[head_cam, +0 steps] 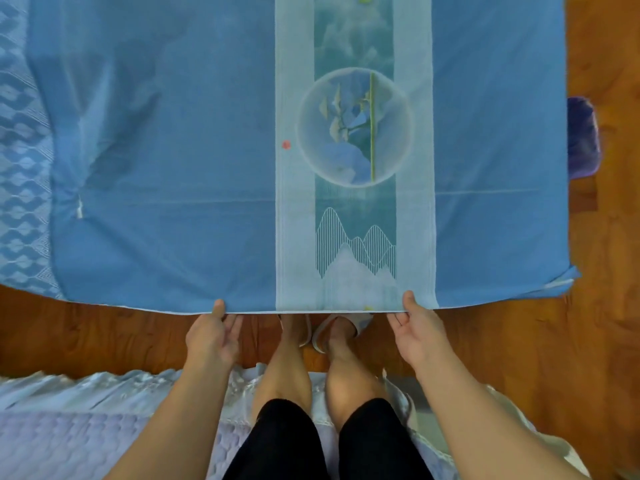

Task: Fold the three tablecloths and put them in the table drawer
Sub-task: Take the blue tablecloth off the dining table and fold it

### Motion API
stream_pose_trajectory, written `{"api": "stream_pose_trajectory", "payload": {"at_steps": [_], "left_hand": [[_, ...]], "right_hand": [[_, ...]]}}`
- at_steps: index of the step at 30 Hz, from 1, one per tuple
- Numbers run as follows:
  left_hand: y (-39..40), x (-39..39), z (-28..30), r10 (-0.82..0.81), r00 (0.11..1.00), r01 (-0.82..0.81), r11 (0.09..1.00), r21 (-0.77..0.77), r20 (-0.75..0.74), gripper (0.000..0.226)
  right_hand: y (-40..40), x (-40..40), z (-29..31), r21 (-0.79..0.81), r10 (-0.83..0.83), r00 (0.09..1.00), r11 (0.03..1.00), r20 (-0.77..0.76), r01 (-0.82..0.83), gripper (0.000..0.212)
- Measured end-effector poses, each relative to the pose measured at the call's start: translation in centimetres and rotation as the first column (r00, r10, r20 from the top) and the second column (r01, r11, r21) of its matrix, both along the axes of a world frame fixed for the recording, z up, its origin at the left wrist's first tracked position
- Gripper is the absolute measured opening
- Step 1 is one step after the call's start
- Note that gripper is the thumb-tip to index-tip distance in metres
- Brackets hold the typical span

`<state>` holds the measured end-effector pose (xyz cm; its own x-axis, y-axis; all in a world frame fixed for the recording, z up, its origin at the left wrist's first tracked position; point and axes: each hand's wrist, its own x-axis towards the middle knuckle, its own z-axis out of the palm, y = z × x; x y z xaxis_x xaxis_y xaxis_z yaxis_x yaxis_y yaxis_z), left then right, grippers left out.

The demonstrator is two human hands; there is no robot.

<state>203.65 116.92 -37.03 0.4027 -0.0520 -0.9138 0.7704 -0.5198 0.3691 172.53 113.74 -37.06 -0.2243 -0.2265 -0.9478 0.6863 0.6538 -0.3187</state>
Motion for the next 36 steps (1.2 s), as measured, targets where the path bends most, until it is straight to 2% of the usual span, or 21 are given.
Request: {"api": "stream_pose_trajectory", "payload": {"at_steps": [3,6,12,16,18,20,25,26,29,32,34,36], "left_hand": [[0.1,0.0,0.6,-0.002,1.0,0.003,1.0,-0.026,0.021,0.023],[0.1,-0.2,1.1,0.026,0.998,-0.03,0.996,-0.087,-0.049,0.026],[-0.7,-7.6,2.4,-0.064,0.959,0.031,0.992,-0.121,-0.275,0.023],[-1.5,-14.1,2.0,-0.111,0.944,0.07,0.988,-0.139,-0.311,0.024],[-1.7,-17.0,1.5,-0.14,0.947,0.103,0.985,-0.14,-0.289,0.032],[-1.4,-19.2,1.0,-0.181,0.949,0.154,0.98,-0.123,-0.258,0.035],[-0.7,-23.3,1.5,-0.237,0.947,0.225,0.971,-0.077,-0.216,0.035],[-0.7,-23.7,1.5,-0.247,0.947,0.236,0.969,-0.08,-0.204,0.035],[-0.9,-24.0,1.1,-0.273,0.951,0.273,0.962,-0.025,-0.145,0.036],[-0.6,-23.7,1.2,-0.3,0.948,0.305,0.951,0.038,-0.102,0.034],[-0.8,-23.6,1.3,-0.347,0.934,0.353,0.933,0.068,-0.081,0.026],[-1.0,-23.8,1.6,-0.378,0.924,0.382,0.919,0.099,-0.057,0.027]], "right_hand": [[0.4,-0.4,0.2,-0.004,-0.016,0.998,1.0,0.059,0.016,0.034],[-0.5,-2.1,0.9,-0.03,-0.091,0.992,0.995,0.09,0.094,0.034],[-3.2,-11.1,2.8,-0.108,-0.267,0.962,0.96,-0.059,0.26,0.037],[-4.4,-17.0,3.3,-0.119,-0.315,0.932,0.947,-0.181,0.297,0.034],[-5.0,-19.7,2.9,-0.119,-0.31,0.92,0.95,-0.238,0.289,0.031],[-5.3,-21.9,2.3,-0.068,-0.214,0.938,0.977,-0.274,0.203,0.029],[-7.0,-25.5,2.5,-0.032,0.002,0.99,0.999,-0.139,-0.007,0.029],[-7.4,-26.3,2.6,-0.027,0.003,0.993,1.0,-0.121,-0.006,0.026],[-8.5,-28.9,1.8,0.062,-0.113,0.993,0.991,-0.039,0.116,0.02],[-9.1,-30.5,1.3,0.115,-0.149,0.989,0.983,0.018,0.146,0.009],[-9.0,-31.2,0.9,0.055,-0.216,0.976,0.975,-0.016,0.216,0.015],[-7.9,-31.5,1.0,-0.044,-0.316,0.944,0.949,-0.093,0.313,0.018]]}}
